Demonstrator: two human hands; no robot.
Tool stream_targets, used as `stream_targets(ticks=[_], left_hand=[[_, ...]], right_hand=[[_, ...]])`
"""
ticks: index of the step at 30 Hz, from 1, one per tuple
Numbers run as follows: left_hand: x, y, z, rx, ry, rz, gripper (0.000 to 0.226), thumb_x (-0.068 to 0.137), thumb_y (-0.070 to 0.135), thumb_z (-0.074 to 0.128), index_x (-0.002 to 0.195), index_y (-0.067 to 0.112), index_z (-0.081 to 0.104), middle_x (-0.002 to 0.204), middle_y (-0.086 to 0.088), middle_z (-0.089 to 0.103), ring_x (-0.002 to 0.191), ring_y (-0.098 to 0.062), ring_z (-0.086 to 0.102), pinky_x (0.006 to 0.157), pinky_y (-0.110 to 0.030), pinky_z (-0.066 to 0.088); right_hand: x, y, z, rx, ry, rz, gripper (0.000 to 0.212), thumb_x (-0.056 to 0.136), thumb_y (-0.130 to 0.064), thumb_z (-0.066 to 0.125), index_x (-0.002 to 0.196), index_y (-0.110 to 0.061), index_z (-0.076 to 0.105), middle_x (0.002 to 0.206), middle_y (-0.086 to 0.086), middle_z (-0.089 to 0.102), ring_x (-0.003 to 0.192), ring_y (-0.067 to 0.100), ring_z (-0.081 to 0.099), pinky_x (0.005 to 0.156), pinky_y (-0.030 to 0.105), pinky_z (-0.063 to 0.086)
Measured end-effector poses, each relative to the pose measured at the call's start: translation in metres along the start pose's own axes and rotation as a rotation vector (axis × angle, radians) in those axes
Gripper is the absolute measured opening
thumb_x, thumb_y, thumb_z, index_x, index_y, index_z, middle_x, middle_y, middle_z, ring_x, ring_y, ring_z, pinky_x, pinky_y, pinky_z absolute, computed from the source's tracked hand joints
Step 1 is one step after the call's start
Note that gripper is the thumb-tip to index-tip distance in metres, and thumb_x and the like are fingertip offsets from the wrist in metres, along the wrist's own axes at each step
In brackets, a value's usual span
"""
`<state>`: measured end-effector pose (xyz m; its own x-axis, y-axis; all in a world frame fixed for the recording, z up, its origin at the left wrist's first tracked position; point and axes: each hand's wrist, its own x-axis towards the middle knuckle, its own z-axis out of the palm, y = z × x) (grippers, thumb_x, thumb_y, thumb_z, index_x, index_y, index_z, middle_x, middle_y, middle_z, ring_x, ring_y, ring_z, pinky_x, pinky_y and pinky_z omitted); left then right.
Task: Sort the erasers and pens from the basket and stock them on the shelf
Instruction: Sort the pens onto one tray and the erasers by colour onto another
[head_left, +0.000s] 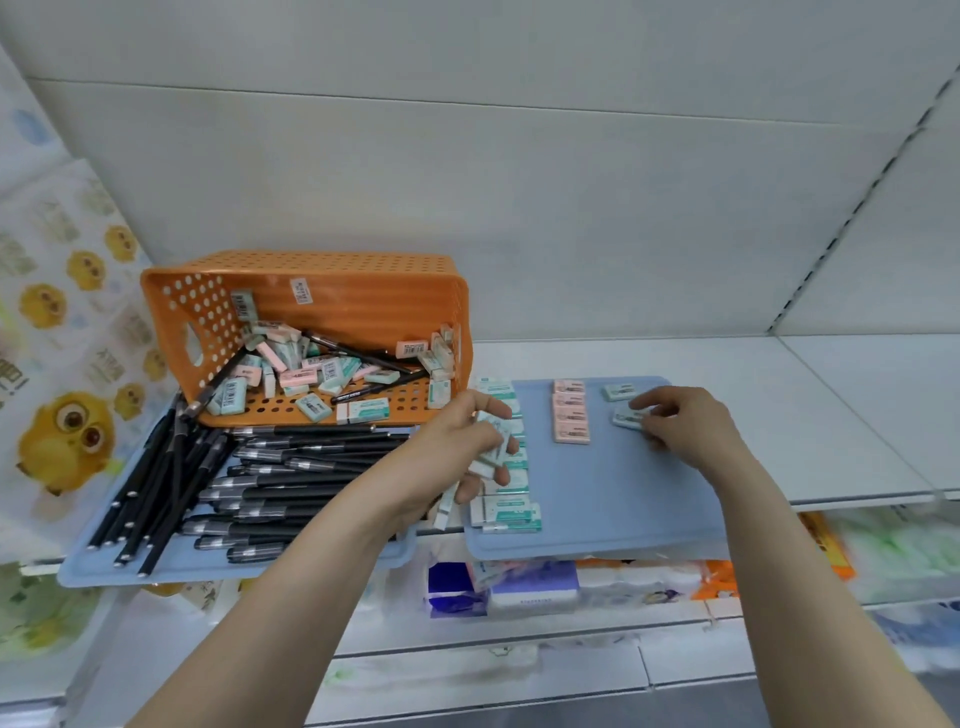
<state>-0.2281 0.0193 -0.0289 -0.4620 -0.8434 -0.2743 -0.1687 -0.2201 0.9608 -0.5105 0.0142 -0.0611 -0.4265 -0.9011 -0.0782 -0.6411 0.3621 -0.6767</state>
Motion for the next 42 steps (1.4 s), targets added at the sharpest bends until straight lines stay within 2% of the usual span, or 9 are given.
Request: stream_targets(ticks=[10,16,22,25,28,32,36,40,42], left_hand=[[0.037,0.007,0.038,0.006,0.052,0.004,0.019,0.103,0.015,0.042,0.119,0.019,0.049,0.101,-0.009,0.062,0.065,-0.013,0.058,0.040,-0.021,0.023],[0.048,0.007,0.053,0.015,0.101,0.028,0.021,0.101,0.024,0.050,0.121,0.018,0.052,0.093,-0.005,0.059,0.061,-0.012,0.055,0.042,-0.023,0.023],[0.060,0.003,0.059,0.036,0.088,0.051,0.018,0.101,0.017,0.047,0.118,0.018,0.052,0.097,-0.023,0.064,0.073,-0.022,0.049,0.041,-0.022,0.027],[0.067,0.003,0.061,0.042,0.133,0.083,0.017,0.098,0.014,0.053,0.113,0.021,0.054,0.075,-0.012,0.063,0.066,-0.024,0.042,0.042,-0.024,0.025],[0.072,0.004,0.063,0.054,0.180,0.117,0.018,0.093,0.013,0.061,0.108,0.022,0.055,0.075,-0.007,0.063,0.062,-0.021,0.051,0.043,-0.022,0.029],[0.076,0.009,0.065,0.076,0.219,0.099,0.019,0.092,0.020,0.061,0.108,0.022,0.052,0.079,-0.003,0.069,0.066,-0.019,0.059,0.044,-0.023,0.031],[0.067,0.012,0.059,0.044,0.195,0.017,0.022,0.097,0.008,0.038,0.115,0.018,0.046,0.083,-0.004,0.060,0.058,-0.021,0.065,0.040,-0.022,0.020],[0.060,0.010,0.056,0.059,0.156,-0.021,0.028,0.099,0.006,0.028,0.120,0.020,0.040,0.090,-0.004,0.059,0.060,-0.024,0.068,0.040,-0.023,0.018],[0.056,0.009,0.056,0.083,0.126,-0.011,0.027,0.101,0.008,0.027,0.122,0.020,0.039,0.094,-0.002,0.059,0.065,-0.023,0.070,0.040,-0.023,0.018]], right_hand=[[0.024,0.009,-0.025,-0.117,-0.163,-0.195,0.027,0.077,-0.004,0.068,0.087,-0.029,0.070,0.091,-0.004,0.065,0.074,0.010,0.060,0.061,0.015,0.041],[0.035,0.013,-0.010,-0.210,-0.156,-0.297,0.019,0.075,-0.011,0.073,0.085,-0.027,0.072,0.093,-0.002,0.063,0.084,0.014,0.062,0.079,0.031,0.050],[0.042,0.011,-0.008,-0.304,-0.121,-0.371,0.017,0.079,-0.016,0.070,0.093,-0.024,0.070,0.095,-0.004,0.061,0.089,0.015,0.061,0.074,0.028,0.043],[0.032,-0.007,-0.016,0.010,-0.126,-0.355,0.010,0.086,-0.017,0.067,0.091,-0.025,0.070,0.090,-0.009,0.068,0.081,0.011,0.065,0.070,0.025,0.049],[0.011,-0.029,-0.015,0.551,-0.453,-0.252,0.012,0.093,-0.015,0.063,0.103,-0.013,0.070,0.091,0.004,0.071,0.075,0.011,0.066,0.066,0.025,0.053],[0.011,-0.027,-0.005,0.667,-0.411,-0.256,0.018,0.086,0.001,0.068,0.101,-0.009,0.068,0.083,0.009,0.063,0.071,0.013,0.060,0.063,0.024,0.051],[0.028,0.008,-0.020,0.225,-0.086,-0.205,0.017,0.079,-0.011,0.076,0.088,-0.023,0.071,0.082,0.000,0.068,0.072,0.016,0.063,0.066,0.031,0.052],[0.020,0.011,-0.016,-0.090,-0.289,-0.289,0.021,0.081,-0.010,0.073,0.093,-0.027,0.075,0.085,-0.010,0.068,0.077,0.005,0.060,0.067,0.006,0.041],[0.016,0.009,-0.011,-0.150,-0.249,-0.331,0.024,0.080,-0.010,0.073,0.099,-0.025,0.073,0.092,-0.009,0.067,0.082,0.007,0.060,0.069,0.006,0.040]])
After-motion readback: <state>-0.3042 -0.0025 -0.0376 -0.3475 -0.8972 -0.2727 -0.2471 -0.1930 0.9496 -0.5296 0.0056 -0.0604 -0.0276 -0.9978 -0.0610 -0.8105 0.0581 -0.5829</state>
